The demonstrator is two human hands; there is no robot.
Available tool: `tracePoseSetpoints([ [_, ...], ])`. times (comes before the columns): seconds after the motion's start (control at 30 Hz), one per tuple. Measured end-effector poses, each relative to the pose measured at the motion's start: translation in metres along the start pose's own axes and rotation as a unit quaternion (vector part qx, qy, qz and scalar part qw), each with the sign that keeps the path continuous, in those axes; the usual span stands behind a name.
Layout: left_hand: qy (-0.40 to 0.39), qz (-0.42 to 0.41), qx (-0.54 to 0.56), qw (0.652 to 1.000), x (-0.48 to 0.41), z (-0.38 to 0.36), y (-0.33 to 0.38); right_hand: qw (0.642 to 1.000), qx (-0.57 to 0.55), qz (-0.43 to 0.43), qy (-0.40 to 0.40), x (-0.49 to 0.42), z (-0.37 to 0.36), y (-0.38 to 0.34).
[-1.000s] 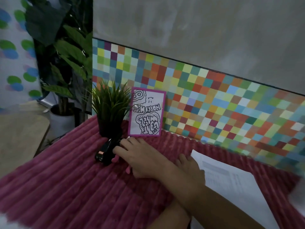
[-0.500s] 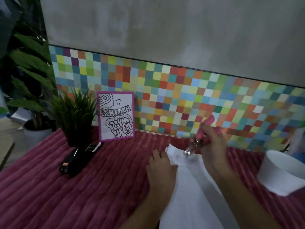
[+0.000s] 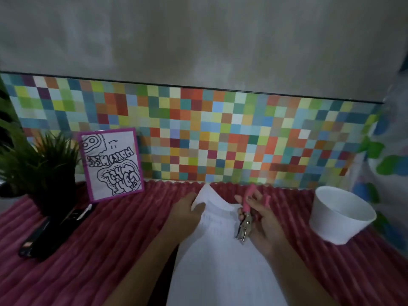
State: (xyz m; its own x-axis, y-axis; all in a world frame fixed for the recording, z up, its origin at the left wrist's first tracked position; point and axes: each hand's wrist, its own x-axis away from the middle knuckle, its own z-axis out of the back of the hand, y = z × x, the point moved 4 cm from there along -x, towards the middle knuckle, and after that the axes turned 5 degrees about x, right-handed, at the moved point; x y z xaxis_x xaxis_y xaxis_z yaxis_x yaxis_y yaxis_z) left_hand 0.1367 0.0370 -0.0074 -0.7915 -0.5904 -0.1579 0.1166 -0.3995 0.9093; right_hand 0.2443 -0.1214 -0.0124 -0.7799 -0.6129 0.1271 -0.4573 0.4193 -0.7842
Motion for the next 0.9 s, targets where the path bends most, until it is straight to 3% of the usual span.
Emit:
tracePoseSetpoints([
  [0.3, 0.025, 0.062, 0.105, 0.992, 0.002, -0.004, -0.019, 0.997, -0.053, -0.019, -0.059, -0.006, -0.002, -0.008],
  [0.4, 0.034, 0.057, 0.125, 0.99, 0.005, -0.004, -0.017, 0.984, 0.164, 0.025, -0.065, -0.008, -0.032, -0.028],
  [0.5, 0.041, 0.056, 0.128, 0.989, 0.007, -0.005, -0.016, 0.924, 0.374, 0.056, -0.055, -0.014, -0.061, -0.032],
  [0.6, 0.046, 0.043, 0.14, 0.988, 0.009, -0.005, -0.013, 0.904, 0.42, 0.025, -0.079, -0.016, -0.079, -0.018],
  [0.9, 0.057, 0.015, 0.156, 0.986, 0.005, -0.003, -0.013, 0.907, 0.418, 0.022, -0.053, -0.023, -0.079, -0.002],
])
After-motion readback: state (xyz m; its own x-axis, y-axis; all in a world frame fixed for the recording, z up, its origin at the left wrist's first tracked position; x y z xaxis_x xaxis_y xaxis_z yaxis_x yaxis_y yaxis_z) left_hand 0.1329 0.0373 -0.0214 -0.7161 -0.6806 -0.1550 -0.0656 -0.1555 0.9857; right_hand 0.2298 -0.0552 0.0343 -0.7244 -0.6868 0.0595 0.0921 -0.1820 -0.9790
